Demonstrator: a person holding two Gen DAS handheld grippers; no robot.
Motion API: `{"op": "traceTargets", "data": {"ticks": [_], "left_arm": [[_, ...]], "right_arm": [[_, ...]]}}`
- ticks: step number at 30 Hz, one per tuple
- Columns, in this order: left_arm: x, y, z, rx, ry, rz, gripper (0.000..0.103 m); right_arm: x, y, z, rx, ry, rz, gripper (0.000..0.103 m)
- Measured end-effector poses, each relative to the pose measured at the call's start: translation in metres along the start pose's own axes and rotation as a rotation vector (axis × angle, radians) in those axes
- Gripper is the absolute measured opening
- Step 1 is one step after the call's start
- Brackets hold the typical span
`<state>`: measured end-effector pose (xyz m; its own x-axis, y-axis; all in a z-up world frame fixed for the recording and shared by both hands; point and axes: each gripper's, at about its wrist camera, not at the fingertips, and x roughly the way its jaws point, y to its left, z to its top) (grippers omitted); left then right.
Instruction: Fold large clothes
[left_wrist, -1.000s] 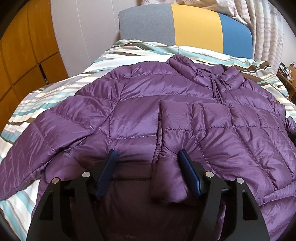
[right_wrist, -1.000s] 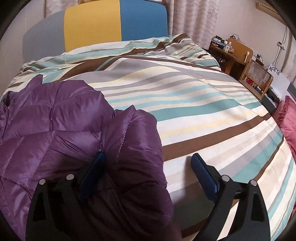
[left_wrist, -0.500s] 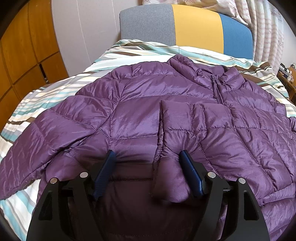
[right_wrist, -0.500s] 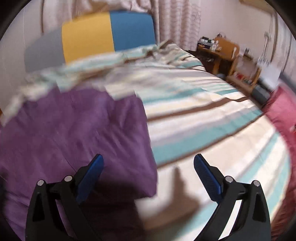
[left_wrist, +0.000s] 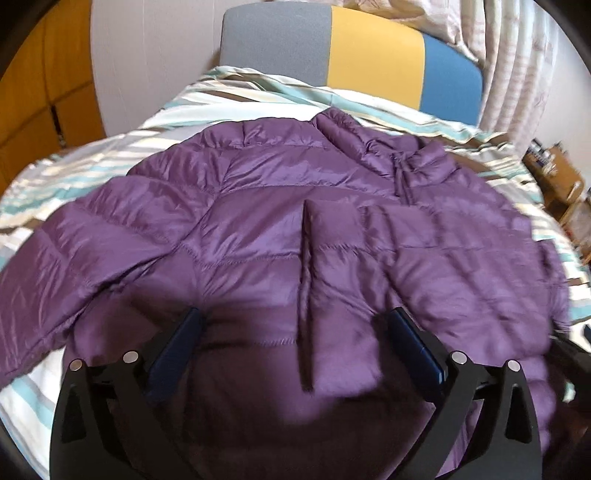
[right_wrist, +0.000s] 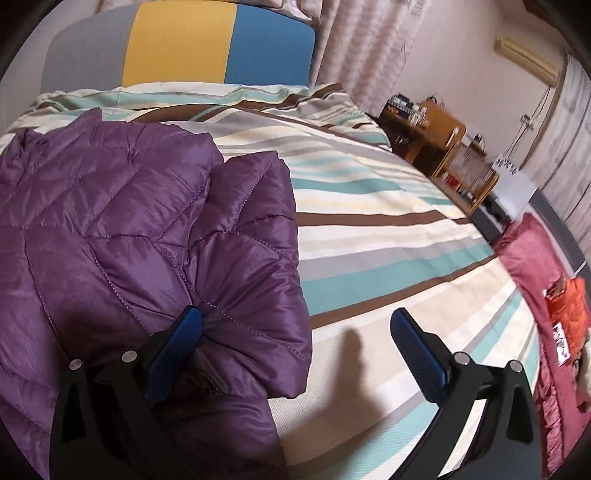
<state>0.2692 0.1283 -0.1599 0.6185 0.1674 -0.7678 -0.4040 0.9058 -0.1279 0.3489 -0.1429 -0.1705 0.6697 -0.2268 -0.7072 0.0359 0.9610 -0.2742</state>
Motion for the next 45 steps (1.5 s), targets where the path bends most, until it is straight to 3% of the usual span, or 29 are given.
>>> {"op": "traceTargets", "data": {"ticks": [4,8,14,22,25,27,33,36,37,39,41,43,45], "left_arm": [[-0.031,0.031,-0.006,-0.108,-0.05,-0.026,0.1],[-0.064,0.083,-0.015,-0.265,-0.124,0.06,0.1],[-0.099,0.157,-0.038,-0.495,-0.157,0.119,0.1],[-0.151,0.241,-0.105,-0.846,-0.224,0.252,0.1],[-0.162,0.262,-0.13,-0.952,-0.259,0.269,0.1],[-0.17,0.279,-0.144,-1.024,-0.317,0.237,0.097],[-0.185,0.326,-0.151,-1.188,-0.394,0.26,0.095],[-0.187,0.347,-0.144,-1.198,-0.387,0.309,0.09],[-0.187,0.351,-0.141,-1.192,-0.381,0.326,0.088],[-0.186,0.358,-0.139,-1.195,-0.372,0.353,0.07],[-0.183,0.364,-0.136,-1.201,-0.343,0.379,0.041],[-0.181,0.365,-0.135,-1.201,-0.338,0.365,0.027],[-0.185,0.357,-0.132,-1.174,-0.368,0.382,0.022]], "right_arm": [[0.001,-0.001,0.0,0.008,0.003,0.011,0.101],[0.001,-0.002,0.001,0.007,0.002,0.011,0.101],[0.001,-0.002,0.001,0.008,0.002,0.012,0.101],[0.001,-0.002,0.001,0.009,0.002,0.013,0.101],[0.001,-0.003,0.001,0.01,0.003,0.015,0.101],[0.001,-0.003,0.0,0.01,0.002,0.014,0.101],[0.001,-0.003,0.001,0.007,0.001,0.012,0.101],[0.002,-0.004,0.001,0.007,0.001,0.013,0.101],[0.002,-0.004,0.001,0.007,0.001,0.012,0.101],[0.002,-0.004,0.001,0.007,0.001,0.012,0.101],[0.002,-0.004,0.001,0.007,0.001,0.013,0.101],[0.002,-0.004,0.001,0.008,0.001,0.014,0.101],[0.002,-0.004,0.001,0.007,0.0,0.013,0.101]]}}
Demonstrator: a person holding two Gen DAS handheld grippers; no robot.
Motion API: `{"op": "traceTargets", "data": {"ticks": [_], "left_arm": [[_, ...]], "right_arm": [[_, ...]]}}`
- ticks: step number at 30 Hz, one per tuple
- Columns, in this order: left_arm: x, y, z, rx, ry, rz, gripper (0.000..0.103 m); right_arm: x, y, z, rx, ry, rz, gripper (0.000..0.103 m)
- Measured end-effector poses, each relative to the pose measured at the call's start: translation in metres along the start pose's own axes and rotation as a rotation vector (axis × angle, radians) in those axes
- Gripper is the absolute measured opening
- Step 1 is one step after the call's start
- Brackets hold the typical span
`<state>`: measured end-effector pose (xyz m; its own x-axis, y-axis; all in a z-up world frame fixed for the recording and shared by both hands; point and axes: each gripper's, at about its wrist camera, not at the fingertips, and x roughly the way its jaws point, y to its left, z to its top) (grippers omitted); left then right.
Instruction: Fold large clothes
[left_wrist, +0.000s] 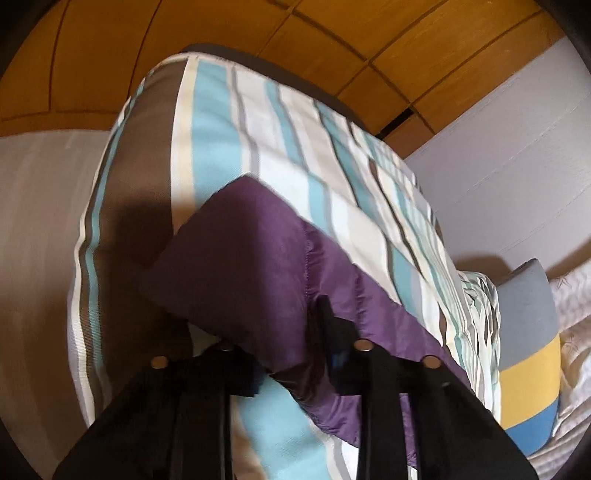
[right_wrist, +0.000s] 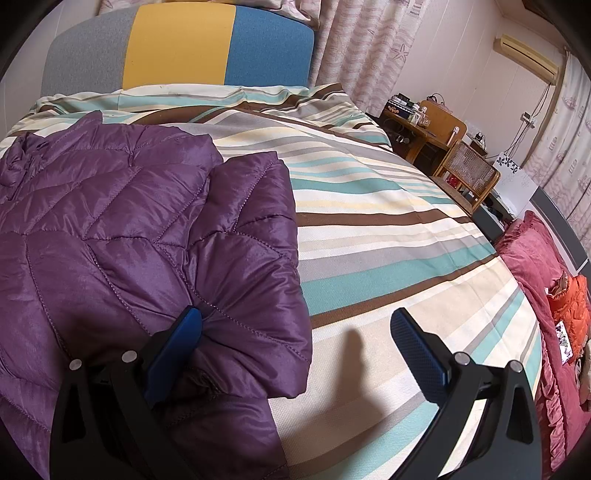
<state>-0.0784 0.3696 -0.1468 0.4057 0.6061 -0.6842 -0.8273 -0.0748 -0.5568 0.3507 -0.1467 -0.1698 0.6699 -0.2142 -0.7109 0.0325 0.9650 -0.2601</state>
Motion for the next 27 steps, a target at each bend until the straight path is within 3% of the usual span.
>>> {"op": "traceTargets", "data": {"ticks": [6,10,14,20,27], "left_arm": [[-0.025,-0.03,-0.014,0.126,-0.114,-0.012,0.02],[-0.045,-0.06,-0.025,0.226,-0.164,-0.059,0.02],[-0.065,-0.104,-0.046,0.374,-0.197,-0.154,0.02],[-0.084,-0.16,-0.091,0.531,-0.161,-0.303,0.02],[-0.094,-0.209,-0.148,0.678,-0.097,-0.413,0.02]], "right_arm": [[0.001,0.0,-0.001,0.003,0.001,0.005,0.101],[0.001,0.0,0.0,0.003,0.001,0.006,0.101],[0.001,0.0,0.0,0.004,0.002,0.008,0.101],[0.002,0.0,0.0,0.007,0.003,0.012,0.101],[0.005,-0.002,0.001,0.013,0.005,0.021,0.101]]}}
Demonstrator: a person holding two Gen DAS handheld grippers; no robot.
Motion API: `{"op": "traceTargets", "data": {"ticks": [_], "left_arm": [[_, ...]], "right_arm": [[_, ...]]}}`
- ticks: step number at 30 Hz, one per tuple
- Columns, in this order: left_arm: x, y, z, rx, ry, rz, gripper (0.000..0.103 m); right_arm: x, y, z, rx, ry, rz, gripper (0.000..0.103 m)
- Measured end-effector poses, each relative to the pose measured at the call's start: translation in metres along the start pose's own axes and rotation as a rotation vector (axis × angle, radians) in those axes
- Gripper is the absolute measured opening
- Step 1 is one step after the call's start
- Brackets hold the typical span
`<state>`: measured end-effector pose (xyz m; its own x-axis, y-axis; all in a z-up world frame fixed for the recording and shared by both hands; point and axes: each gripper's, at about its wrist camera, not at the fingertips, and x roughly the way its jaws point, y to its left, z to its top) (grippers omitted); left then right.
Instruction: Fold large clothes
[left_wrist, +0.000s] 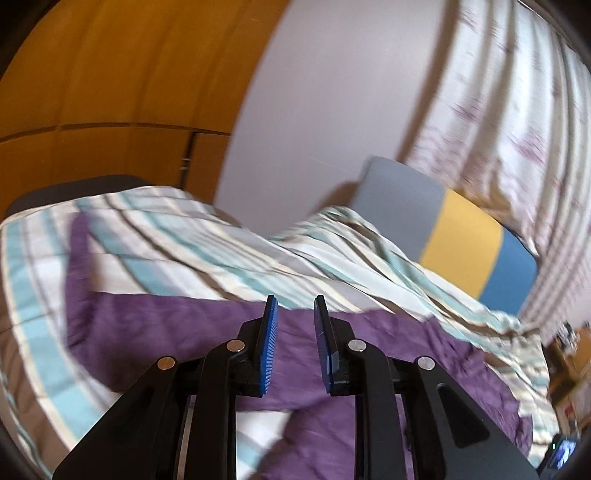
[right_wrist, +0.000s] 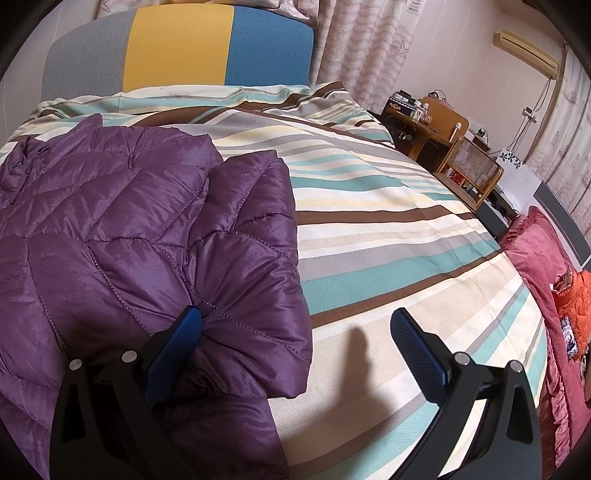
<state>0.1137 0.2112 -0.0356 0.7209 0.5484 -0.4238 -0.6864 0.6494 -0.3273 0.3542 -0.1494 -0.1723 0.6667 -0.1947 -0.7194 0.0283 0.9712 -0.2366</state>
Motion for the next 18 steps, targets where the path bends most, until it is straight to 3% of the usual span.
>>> {"op": "traceTargets", "data": {"ticks": [1,2,4,7,10,13,15,16,17,18], "left_arm": [[0.002,-0.012,-0.004,0.022,0.009,-0.027,0.02],[0.004,-0.019,-0.006,0.04,0.011,-0.043,0.008],[0.015,-0.041,-0.015,0.09,0.063,-0.066,0.006],[0.025,-0.039,-0.028,0.042,0.129,-0.06,0.006],[0.029,-0.02,-0.038,0.003,0.156,0.01,0.007],[0.032,0.023,-0.043,-0.108,0.21,0.092,0.007],[0.03,0.059,-0.048,-0.218,0.238,0.154,0.035],[0.023,0.078,-0.051,-0.285,0.221,0.193,0.069],[0.012,0.097,-0.053,-0.348,0.174,0.237,0.083],[0.003,0.108,-0.056,-0.382,0.135,0.262,0.082]], "right_arm": [[0.0,0.001,0.0,0.001,0.0,0.001,0.101],[0.0,0.0,0.0,0.001,0.0,0.001,0.101],[0.001,0.001,0.0,0.003,0.001,0.004,0.101],[0.003,-0.001,0.001,0.01,0.004,0.016,0.101],[0.004,-0.002,0.002,0.022,0.008,0.03,0.101],[0.004,-0.002,0.002,0.022,0.008,0.03,0.101],[0.005,-0.003,0.002,0.022,0.008,0.031,0.101],[0.005,-0.002,0.002,0.023,0.009,0.032,0.101],[0.005,-0.003,0.002,0.023,0.008,0.032,0.101],[0.005,-0.002,0.002,0.024,0.009,0.033,0.101]]}}
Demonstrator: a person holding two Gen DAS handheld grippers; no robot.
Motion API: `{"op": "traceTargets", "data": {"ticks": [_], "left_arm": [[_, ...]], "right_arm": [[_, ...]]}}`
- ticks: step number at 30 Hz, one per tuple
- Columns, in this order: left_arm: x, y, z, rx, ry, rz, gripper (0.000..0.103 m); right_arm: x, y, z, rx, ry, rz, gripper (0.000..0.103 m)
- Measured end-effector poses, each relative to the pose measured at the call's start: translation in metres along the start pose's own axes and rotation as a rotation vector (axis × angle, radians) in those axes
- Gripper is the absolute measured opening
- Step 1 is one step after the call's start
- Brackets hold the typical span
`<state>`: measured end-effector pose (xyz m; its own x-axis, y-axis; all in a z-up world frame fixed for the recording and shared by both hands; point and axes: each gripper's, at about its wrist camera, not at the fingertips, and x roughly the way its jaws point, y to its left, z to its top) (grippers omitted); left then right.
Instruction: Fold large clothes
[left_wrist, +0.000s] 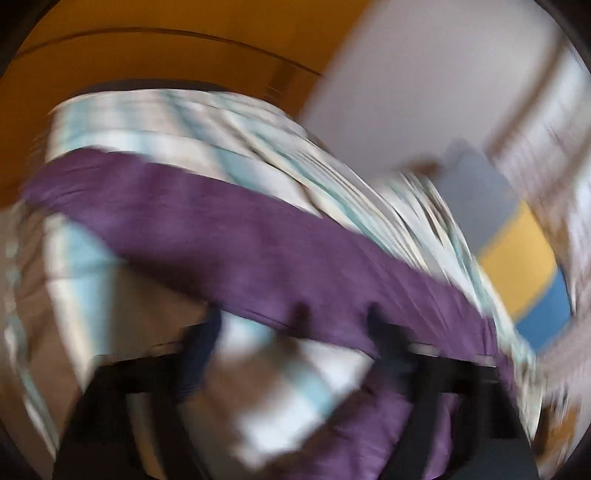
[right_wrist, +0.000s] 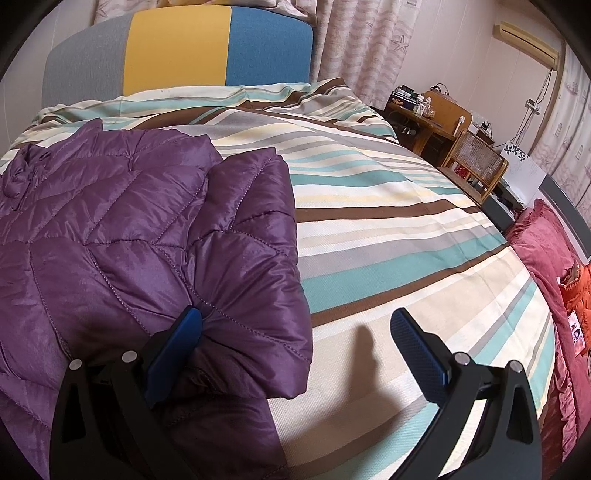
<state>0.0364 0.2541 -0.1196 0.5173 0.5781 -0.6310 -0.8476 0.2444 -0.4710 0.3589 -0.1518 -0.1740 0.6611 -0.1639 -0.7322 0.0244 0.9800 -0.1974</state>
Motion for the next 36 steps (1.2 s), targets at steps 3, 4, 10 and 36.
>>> {"op": "traceTargets", "data": {"ticks": [3,4,10,36], "left_arm": [[-0.006,0.039,0.011,-0.094,-0.021,0.059,0.082],[-0.007,0.053,0.014,-0.144,-0.017,0.08,0.082],[0.002,0.112,0.032,-0.41,-0.082,0.081,0.08],[-0.033,-0.142,-0.022,0.416,-0.213,-0.246,0.011]], "right_arm": [[0.0,-0.001,0.0,-0.001,-0.001,-0.002,0.101],[0.0,-0.001,0.0,-0.003,0.0,-0.003,0.101],[0.0,0.0,0.0,-0.005,-0.001,-0.006,0.101],[-0.001,-0.002,0.0,0.001,-0.001,0.001,0.101]]}}
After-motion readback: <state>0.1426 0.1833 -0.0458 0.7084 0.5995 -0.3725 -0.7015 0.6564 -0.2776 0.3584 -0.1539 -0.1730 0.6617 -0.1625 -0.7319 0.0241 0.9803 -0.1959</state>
